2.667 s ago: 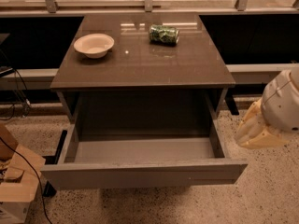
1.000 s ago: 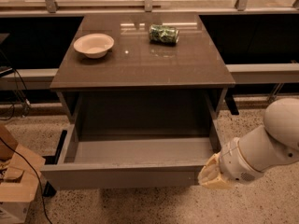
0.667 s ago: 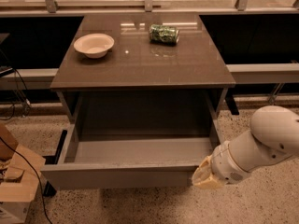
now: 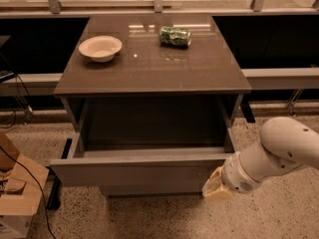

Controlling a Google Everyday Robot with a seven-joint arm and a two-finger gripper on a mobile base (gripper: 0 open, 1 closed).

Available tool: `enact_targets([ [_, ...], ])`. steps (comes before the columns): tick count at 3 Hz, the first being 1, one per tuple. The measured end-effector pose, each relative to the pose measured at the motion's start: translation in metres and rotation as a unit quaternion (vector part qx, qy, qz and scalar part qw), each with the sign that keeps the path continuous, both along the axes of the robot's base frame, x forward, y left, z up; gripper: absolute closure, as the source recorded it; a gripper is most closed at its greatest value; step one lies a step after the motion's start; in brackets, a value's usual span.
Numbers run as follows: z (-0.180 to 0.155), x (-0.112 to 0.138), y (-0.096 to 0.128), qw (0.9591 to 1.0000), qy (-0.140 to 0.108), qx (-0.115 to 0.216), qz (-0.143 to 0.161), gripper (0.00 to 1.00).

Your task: Close top drawer

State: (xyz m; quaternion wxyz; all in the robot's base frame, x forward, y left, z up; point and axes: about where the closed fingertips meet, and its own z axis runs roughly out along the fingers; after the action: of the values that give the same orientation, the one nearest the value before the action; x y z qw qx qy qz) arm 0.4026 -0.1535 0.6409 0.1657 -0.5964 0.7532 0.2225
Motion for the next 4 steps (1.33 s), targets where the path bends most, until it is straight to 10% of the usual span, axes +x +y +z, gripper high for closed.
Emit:
enact_targets([
  [1, -0.002, -0.002, -0.001, 0.9995, -0.025, -0.006, -0.018, 1.0],
  [3, -0.009, 0.066, 0.003, 0.9874, -0.154, -0.005, -0.036, 1.0],
  [4, -0.01, 0.07, 0.004, 0.9867, -0.159, -0.004, -0.036, 1.0],
])
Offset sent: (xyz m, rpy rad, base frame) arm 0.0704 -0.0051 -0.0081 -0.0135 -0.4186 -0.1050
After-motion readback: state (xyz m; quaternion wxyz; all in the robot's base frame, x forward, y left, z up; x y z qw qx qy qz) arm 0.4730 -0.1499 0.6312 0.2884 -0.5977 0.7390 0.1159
